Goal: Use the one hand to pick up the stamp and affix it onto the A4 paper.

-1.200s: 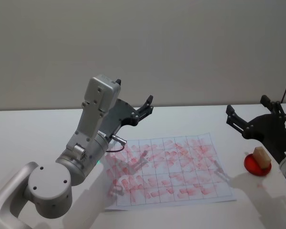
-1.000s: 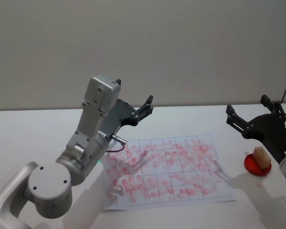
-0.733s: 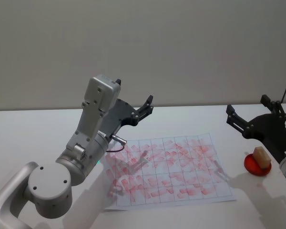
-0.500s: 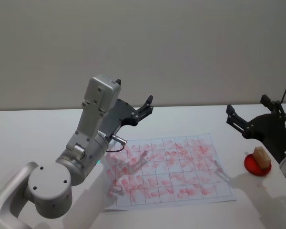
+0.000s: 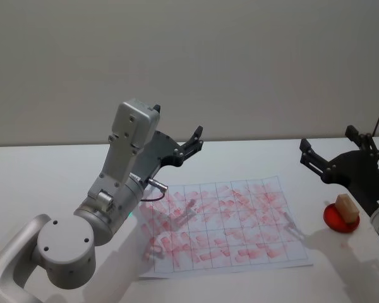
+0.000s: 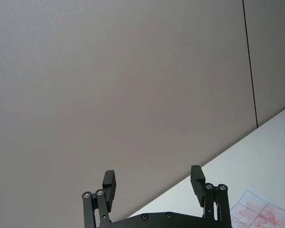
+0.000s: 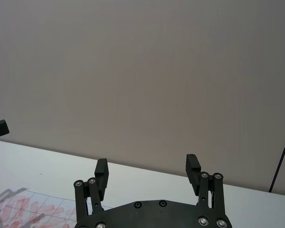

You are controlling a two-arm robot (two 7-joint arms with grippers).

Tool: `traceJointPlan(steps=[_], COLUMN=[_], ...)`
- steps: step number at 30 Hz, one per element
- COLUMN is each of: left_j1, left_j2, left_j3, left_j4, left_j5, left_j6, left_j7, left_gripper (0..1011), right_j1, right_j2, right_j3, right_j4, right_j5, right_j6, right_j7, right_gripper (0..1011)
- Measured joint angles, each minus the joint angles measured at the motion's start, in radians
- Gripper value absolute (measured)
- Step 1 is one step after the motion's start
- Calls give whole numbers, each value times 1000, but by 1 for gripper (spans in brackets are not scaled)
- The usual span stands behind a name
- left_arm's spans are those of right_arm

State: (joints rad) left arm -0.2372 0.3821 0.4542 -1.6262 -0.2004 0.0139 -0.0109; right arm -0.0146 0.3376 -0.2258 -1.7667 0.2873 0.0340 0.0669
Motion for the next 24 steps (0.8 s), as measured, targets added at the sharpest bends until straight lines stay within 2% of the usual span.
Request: traceJointPlan(steps=[14, 24], left_j1=[0, 0], left_j2=[0, 0], left_j3=[0, 0], left_j4=[0, 0], left_j5=[0, 0], left_j6=[0, 0], left_j7=[0, 0], left_gripper=[1001, 1001], right_j1=[-54, -108], right_j2=[16, 30], right_j3=[3, 8], right_j4=[-40, -78], right_j5=[23, 40], right_j6=[0, 51], right_j7=[-28, -84], right_gripper=[1001, 1001])
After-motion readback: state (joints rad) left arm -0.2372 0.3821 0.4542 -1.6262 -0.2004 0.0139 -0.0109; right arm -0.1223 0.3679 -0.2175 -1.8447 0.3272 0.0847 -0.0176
